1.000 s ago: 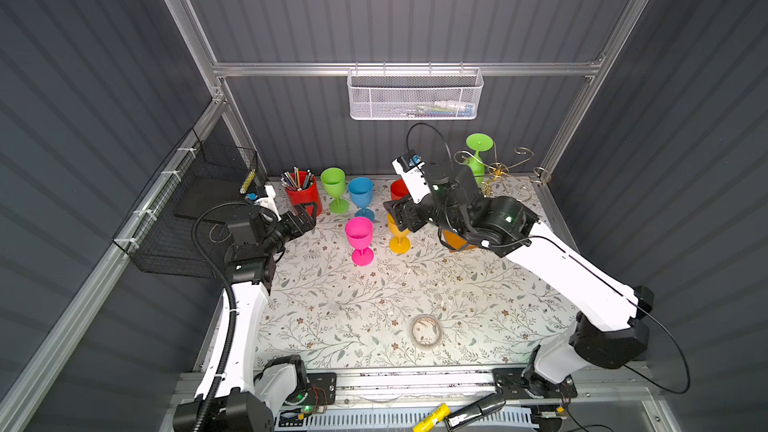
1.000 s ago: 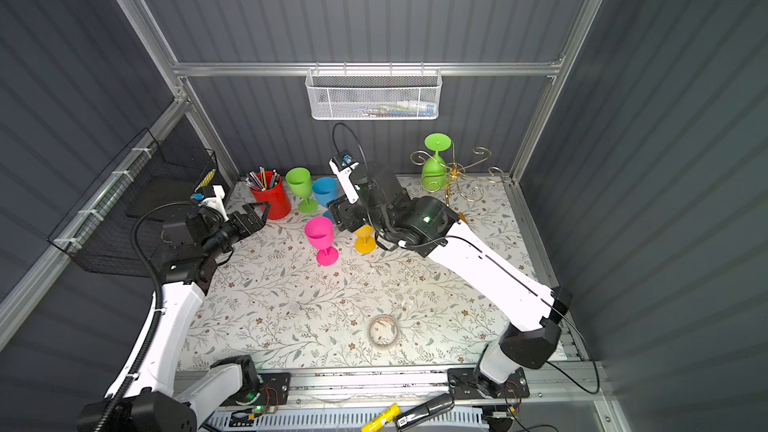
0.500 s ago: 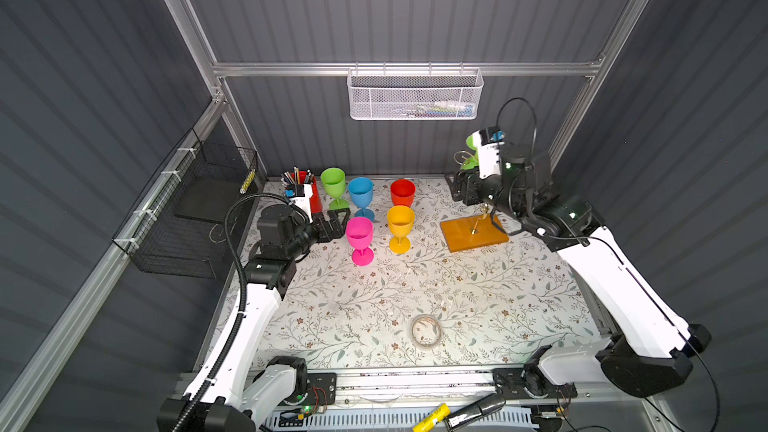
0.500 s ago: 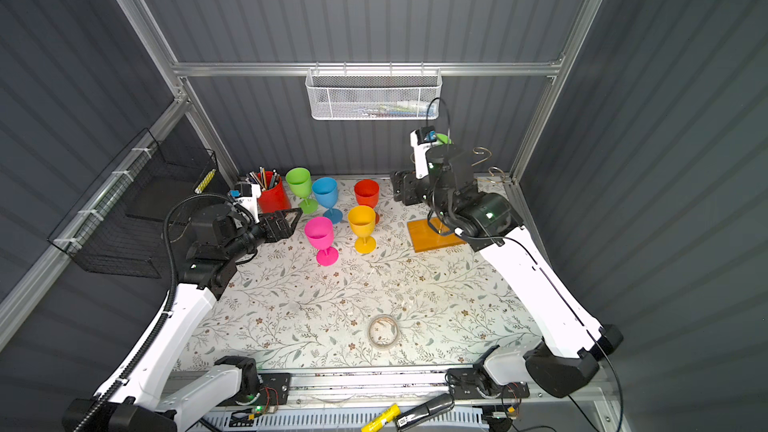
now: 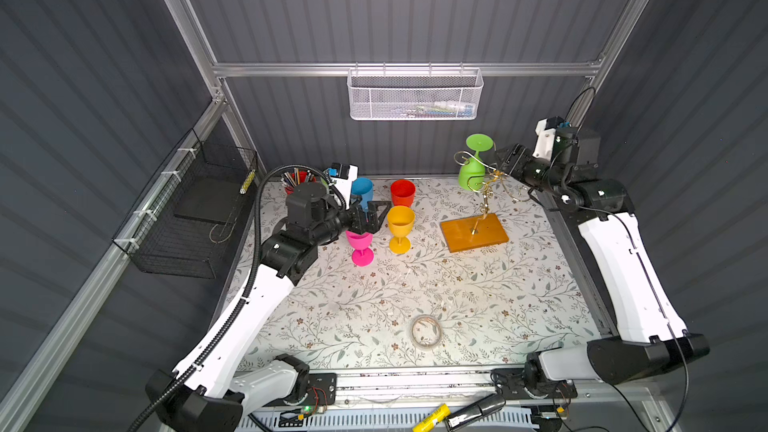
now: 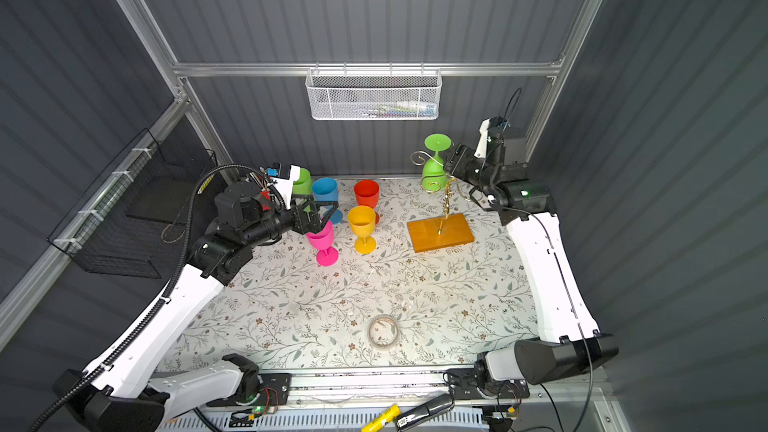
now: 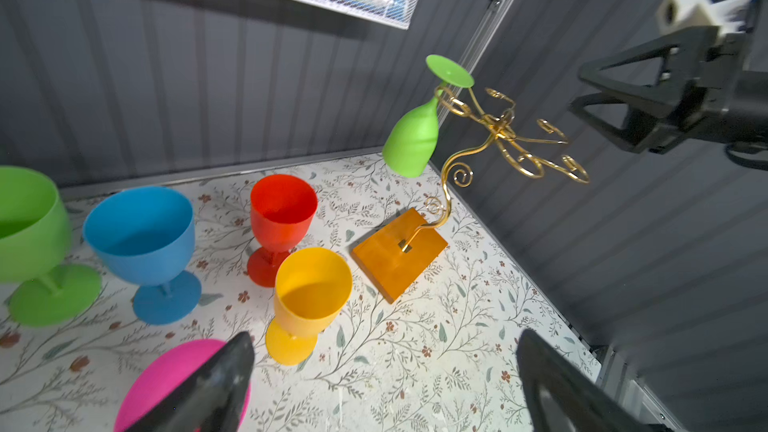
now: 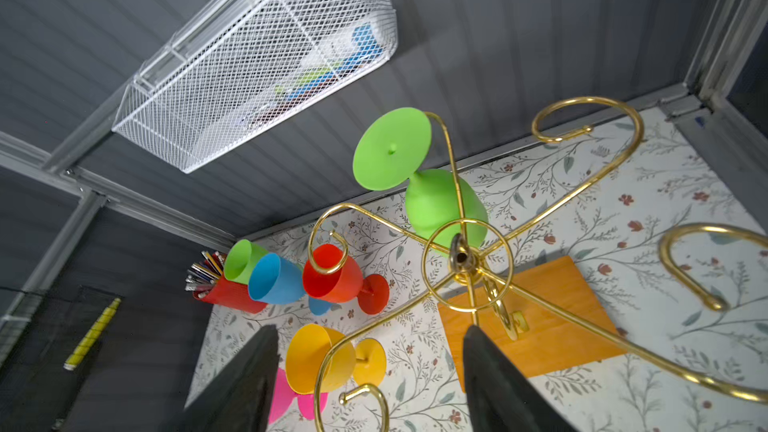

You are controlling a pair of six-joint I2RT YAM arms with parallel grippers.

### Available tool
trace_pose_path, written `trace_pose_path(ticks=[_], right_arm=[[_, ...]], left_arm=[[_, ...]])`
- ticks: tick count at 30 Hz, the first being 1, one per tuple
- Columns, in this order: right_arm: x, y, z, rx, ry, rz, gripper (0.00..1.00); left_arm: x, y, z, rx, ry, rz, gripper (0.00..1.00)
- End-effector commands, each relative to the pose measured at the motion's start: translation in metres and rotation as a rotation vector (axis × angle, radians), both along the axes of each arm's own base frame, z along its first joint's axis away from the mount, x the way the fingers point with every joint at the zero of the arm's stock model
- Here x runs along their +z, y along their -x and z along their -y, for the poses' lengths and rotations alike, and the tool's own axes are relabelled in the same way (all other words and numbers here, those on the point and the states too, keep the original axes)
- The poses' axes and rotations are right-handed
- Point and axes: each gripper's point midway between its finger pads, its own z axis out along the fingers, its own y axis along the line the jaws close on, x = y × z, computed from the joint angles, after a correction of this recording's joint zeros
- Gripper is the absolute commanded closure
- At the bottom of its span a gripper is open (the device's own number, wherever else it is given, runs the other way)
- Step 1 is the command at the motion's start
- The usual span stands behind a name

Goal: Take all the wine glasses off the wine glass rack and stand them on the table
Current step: 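Move the right gripper up to the green glass hanging on the rack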

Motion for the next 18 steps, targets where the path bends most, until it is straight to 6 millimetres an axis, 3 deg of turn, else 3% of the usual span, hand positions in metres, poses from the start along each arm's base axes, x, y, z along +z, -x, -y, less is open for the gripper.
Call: trace_pose_path(ticks=[1,11,18], right_arm=[[0.012,-0.007,0.0,0.027,-0.157,-0.003,0.31],[-0.001,-0.048,0.012,0.047,-0.299,-0.102,0.4],[-0.017,-0.083,0.013,0.074,-0.354,-0.139,0.45]], left_arm=[[-0.018,-0.001,0.004,-0.031,-0.143,0.021,0.01],[-0.054,0.015,0.037,-0.222,-0.238,0.117,0.01],[-0.071,0.022,0.046,-0.287,-0.247,0.108,0.01]])
